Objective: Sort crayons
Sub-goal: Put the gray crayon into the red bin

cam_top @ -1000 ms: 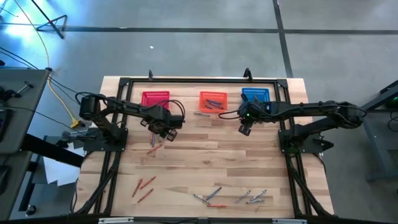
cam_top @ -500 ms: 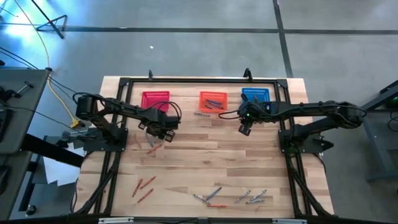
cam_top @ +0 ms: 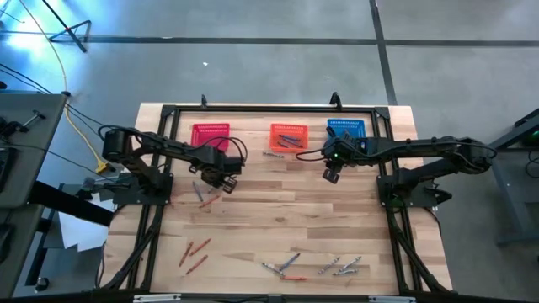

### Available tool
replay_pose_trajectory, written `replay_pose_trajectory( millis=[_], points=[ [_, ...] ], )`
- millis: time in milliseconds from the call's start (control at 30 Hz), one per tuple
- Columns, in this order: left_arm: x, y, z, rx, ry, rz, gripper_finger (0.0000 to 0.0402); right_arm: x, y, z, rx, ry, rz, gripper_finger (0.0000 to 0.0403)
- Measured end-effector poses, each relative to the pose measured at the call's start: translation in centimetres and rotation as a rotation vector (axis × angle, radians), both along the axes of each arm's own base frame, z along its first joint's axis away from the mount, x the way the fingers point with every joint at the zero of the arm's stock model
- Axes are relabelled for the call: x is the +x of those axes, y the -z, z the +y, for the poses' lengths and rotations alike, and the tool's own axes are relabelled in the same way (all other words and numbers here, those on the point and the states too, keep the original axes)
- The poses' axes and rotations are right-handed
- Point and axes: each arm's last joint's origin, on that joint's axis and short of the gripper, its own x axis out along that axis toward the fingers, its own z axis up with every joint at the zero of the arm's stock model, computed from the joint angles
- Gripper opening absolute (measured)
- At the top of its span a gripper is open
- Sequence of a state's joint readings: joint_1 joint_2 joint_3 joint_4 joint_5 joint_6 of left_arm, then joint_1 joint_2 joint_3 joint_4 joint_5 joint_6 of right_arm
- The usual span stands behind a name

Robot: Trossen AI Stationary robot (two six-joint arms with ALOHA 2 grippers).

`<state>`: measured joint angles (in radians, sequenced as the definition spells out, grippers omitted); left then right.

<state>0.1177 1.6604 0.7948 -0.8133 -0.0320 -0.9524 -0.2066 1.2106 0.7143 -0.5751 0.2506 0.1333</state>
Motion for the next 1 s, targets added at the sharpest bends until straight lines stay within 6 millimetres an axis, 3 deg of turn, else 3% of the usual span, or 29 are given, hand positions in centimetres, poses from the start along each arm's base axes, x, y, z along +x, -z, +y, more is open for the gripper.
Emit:
replay_pose_trajectory(
  millis=[300,633,1000],
  points=[
    [-0.5,-1.8,0.1,0.018,-0.008,-0.098,0.0001,0.2,-0.1,0.0,-0.001,0.006,-0.022,0.0126],
    [-0.7,-6.6,0.0,0.097,-0.039,-0.408,0.0000,0.2,-0.1,0.0,0.006,0.022,-0.030,0.0126],
    [2.4,-10.3,-1.1,0.185,0.162,-0.907,0.0000,0.9,-0.6,-0.2,0.011,0.026,-0.130,0.0126]
  ],
)
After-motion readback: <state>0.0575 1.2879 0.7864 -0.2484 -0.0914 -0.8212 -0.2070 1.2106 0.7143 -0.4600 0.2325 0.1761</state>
